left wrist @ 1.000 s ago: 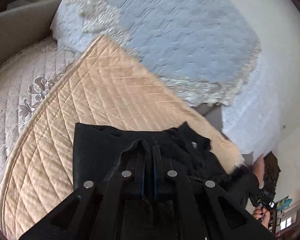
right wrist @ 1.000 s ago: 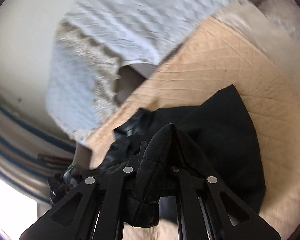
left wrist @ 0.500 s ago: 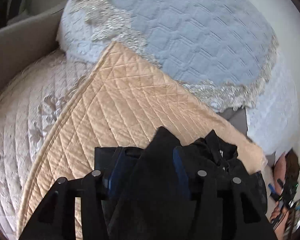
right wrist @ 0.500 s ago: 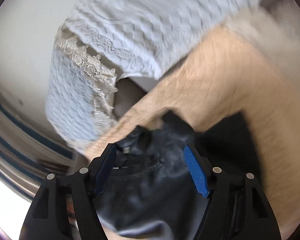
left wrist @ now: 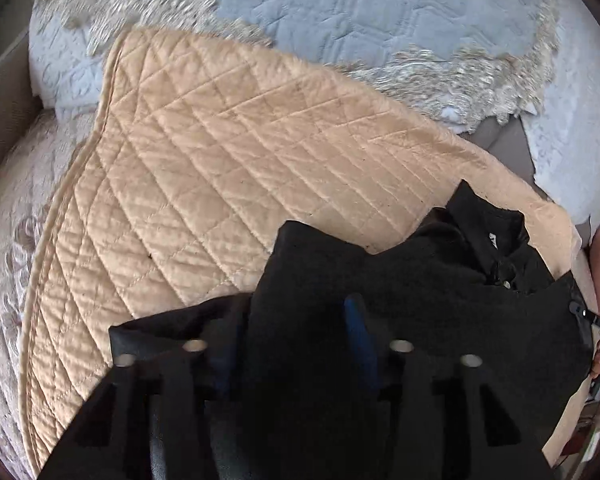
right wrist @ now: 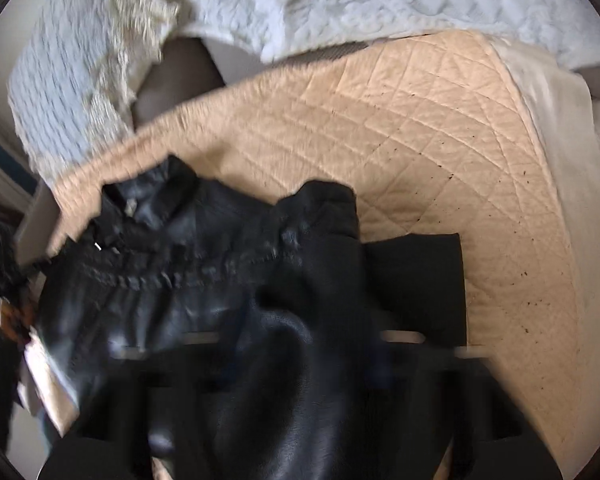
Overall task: Fold large clothes
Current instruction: 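Lower the folded hem onto the jacket near the collar with both grippers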
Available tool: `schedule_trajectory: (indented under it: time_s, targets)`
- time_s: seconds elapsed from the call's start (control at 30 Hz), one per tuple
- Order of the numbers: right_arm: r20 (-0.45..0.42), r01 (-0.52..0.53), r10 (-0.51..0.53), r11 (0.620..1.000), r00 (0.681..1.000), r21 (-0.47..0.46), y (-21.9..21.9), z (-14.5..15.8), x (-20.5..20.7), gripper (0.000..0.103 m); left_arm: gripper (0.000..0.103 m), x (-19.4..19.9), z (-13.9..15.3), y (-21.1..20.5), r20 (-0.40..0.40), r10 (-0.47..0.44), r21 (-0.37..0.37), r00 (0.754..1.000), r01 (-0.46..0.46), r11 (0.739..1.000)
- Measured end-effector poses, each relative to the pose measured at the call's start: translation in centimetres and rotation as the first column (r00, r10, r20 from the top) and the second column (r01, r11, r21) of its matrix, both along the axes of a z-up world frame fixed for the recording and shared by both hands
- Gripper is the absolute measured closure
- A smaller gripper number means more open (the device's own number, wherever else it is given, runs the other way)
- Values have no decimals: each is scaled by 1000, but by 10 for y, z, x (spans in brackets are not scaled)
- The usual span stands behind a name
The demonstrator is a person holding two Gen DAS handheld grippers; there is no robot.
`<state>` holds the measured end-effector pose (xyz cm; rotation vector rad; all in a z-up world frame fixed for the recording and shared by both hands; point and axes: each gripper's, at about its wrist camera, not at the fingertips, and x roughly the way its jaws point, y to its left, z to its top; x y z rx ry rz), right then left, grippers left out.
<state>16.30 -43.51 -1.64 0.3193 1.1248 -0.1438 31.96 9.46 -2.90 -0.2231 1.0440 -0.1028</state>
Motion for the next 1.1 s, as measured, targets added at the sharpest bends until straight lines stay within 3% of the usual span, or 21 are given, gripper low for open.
schedule_trajectory:
  time_s: [0.1, 0.3, 0.4, 0.53, 0.7, 0.77, 0.87, 0.97, 1.03, 1.1]
  targets:
    - [75, -7, 9, 1000, 997, -18, 7, 18, -11, 99, 97, -14, 17, -7, 79, -25, 35, 997, 22, 999]
    - [277, 41, -26, 998, 961, -49, 13, 69, -25, 100, 98, -43, 80, -8, 317, -22, -3, 948, 24, 1000]
    - [334, 103, -76, 993, 940, -64, 8, 74, -17, 100, 98, -37, 94, -13, 390, 3, 9, 921, -7, 1000]
    - [313, 157, -134, 986, 940, -51, -4, 50, 2, 100, 98, -11, 71, -1, 346, 90, -33, 934, -83, 996]
    - [187, 179, -165, 982, 969, -64, -20, -3, 22, 100, 98, 17, 9, 0, 216, 123, 63, 968, -140, 988]
    - [170, 190, -178, 980, 969, -56, -19, -10, 21, 100, 98, 17, -4, 2, 181, 139, 41, 974, -148, 988]
    - [270, 164, -142, 984, 952, -62, -5, 14, -1, 100, 99, -14, 24, 3, 273, 131, -55, 953, -121, 991]
    - [430, 76, -66, 997, 901, -8, 12, 54, -42, 100, 99, -71, 72, -3, 425, 56, -106, 903, -12, 994]
    - [479, 34, -24, 999, 878, -12, 21, 72, -68, 100, 99, -104, 87, -4, 468, 30, -134, 883, 37, 990]
    - [489, 13, -10, 1000, 872, -2, 24, 76, -84, 100, 99, -120, 89, -2, 469, 23, -134, 883, 46, 990]
